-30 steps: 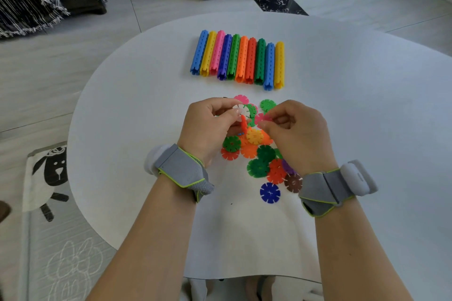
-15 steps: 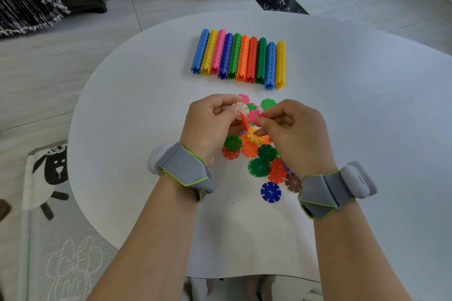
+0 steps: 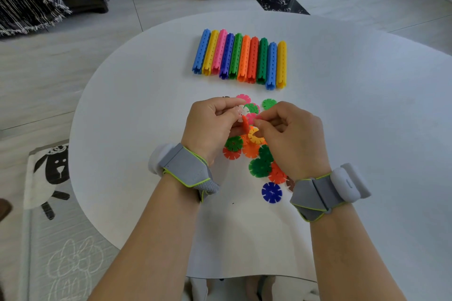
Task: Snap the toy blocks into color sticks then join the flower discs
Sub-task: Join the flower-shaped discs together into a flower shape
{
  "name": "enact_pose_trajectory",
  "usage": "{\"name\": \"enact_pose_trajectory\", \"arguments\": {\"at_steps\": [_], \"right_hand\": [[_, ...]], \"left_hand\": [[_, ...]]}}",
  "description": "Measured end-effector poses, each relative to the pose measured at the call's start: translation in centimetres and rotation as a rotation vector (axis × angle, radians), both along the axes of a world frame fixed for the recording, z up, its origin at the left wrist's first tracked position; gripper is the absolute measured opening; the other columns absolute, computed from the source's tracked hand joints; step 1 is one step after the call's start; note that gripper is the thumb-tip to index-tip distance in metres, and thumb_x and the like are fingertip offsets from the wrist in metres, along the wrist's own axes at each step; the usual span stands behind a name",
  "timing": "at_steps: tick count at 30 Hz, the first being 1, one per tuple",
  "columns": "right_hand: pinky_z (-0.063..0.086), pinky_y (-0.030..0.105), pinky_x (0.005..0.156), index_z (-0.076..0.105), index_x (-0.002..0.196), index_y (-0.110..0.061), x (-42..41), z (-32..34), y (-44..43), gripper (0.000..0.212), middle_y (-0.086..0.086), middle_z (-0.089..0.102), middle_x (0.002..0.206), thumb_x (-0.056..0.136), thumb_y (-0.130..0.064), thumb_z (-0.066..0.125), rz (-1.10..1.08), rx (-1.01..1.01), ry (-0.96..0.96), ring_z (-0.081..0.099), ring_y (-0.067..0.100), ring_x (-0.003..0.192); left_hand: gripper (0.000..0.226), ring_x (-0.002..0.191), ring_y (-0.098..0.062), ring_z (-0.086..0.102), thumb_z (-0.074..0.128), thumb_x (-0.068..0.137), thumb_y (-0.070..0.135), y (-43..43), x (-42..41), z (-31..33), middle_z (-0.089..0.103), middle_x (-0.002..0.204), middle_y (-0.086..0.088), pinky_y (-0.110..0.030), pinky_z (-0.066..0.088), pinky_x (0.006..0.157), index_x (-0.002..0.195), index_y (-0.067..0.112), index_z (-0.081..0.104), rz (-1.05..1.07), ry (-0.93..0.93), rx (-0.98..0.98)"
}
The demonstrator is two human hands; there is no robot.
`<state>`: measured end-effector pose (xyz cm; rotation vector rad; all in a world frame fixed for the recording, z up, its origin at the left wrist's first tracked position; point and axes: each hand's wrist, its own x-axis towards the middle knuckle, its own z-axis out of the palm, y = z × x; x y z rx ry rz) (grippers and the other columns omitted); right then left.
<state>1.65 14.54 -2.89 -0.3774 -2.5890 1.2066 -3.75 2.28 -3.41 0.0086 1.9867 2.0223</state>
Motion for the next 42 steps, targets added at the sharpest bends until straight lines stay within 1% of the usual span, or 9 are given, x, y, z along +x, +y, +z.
{"name": "enact_pose_trajectory", "arguments": {"at_steps": [8,15,20,23,26,28,35,38,42], "right_hand": [[0.057,0.035,0.067,0.068,0.081,-0.010,0.1,-0.8,-0.8,0.004,-0.004,0.068,0.070,0.084,-0.011,0.067,-0.033,0.011,0.135,0.067,0.012,0.065],[0.058,0.035,0.066,0.069,0.081,-0.013,0.1,-1.0,-0.6,0.003,-0.006,0.066,0.068,0.084,-0.011,0.068,-0.022,0.060,0.165,0.067,0.013,0.064],[0.056,0.036,0.070,0.074,0.082,-0.018,-0.5,-0.5,-0.7,0.006,-0.005,0.069,0.071,0.083,-0.020,0.069,-0.121,0.088,0.209,0.066,0.015,0.068],[0.052,0.033,0.080,0.076,0.090,-0.022,-0.5,-0.3,-0.3,0.010,-0.005,0.072,0.084,0.085,-0.025,0.068,-0.065,0.131,0.083,0.064,0.014,0.081],[0.040,0.027,0.093,0.069,0.113,-0.025,-0.2,-0.2,0.9,0.027,-0.005,0.068,0.111,0.088,-0.032,0.063,0.028,0.216,-0.080,0.058,0.017,0.105],[0.034,0.026,0.092,0.065,0.118,-0.028,0.0,-0.3,1.6,0.033,-0.006,0.062,0.116,0.086,-0.038,0.064,0.048,0.295,-0.156,0.051,0.018,0.110],[0.026,0.028,0.090,0.061,0.102,-0.034,0.0,-0.2,1.5,0.028,-0.011,0.038,0.105,0.079,-0.048,0.067,0.116,0.347,-0.348,0.035,0.017,0.110],[0.033,0.029,0.091,0.059,0.087,-0.034,-0.2,-0.2,1.4,0.012,-0.011,0.044,0.102,0.081,-0.039,0.068,0.113,0.271,-0.274,0.039,0.014,0.106],[0.042,0.019,0.068,0.061,0.074,-0.027,-0.1,0.4,1.4,0.013,-0.013,0.060,0.075,0.082,-0.025,0.071,0.016,0.019,-0.101,0.056,0.008,0.075]], "left_hand": [[0.020,0.083,-0.036,0.068,0.057,0.089,0.002,0.2,-0.2,0.2,0.068,0.087,-0.023,-0.042,0.059,0.073,0.087,0.015,0.072,0.027,0.012,-0.012],[0.018,0.083,-0.033,0.067,0.055,0.091,0.003,0.5,-0.2,-0.1,0.065,0.085,-0.020,-0.041,0.058,0.075,0.099,0.008,0.070,0.004,-0.001,-0.015],[0.026,0.090,-0.025,0.068,0.057,0.092,0.014,1.1,0.0,-0.1,0.069,0.097,-0.013,-0.038,0.057,0.079,0.117,0.016,0.061,0.046,0.000,0.000],[0.010,0.081,-0.027,0.068,0.056,0.091,0.008,0.9,-0.1,-0.1,0.067,0.087,-0.015,-0.038,0.059,0.071,0.100,0.010,0.061,0.058,-0.035,-0.005],[0.017,0.074,-0.023,0.067,0.052,0.092,0.002,0.1,-0.7,0.0,0.065,0.082,-0.013,-0.027,0.058,0.061,0.090,0.016,0.061,0.102,-0.043,-0.002],[0.020,0.071,-0.019,0.065,0.050,0.093,0.002,-0.2,-0.9,-0.1,0.065,0.079,-0.009,-0.021,0.054,0.055,0.089,0.018,0.062,0.123,-0.040,0.005],[0.015,0.072,-0.017,0.062,0.055,0.091,0.004,0.1,-0.6,-0.4,0.063,0.077,-0.008,-0.023,0.054,0.062,0.084,0.015,0.062,0.075,-0.024,-0.021],[0.018,0.071,-0.017,0.061,0.057,0.090,0.006,0.0,-0.6,-0.3,0.062,0.074,-0.007,-0.025,0.055,0.063,0.076,0.015,0.063,0.065,-0.023,-0.027],[0.021,0.072,-0.020,0.062,0.055,0.091,0.008,0.0,-0.5,0.0,0.063,0.073,-0.007,-0.028,0.057,0.063,0.072,0.012,0.062,0.040,-0.065,-0.026]]}}
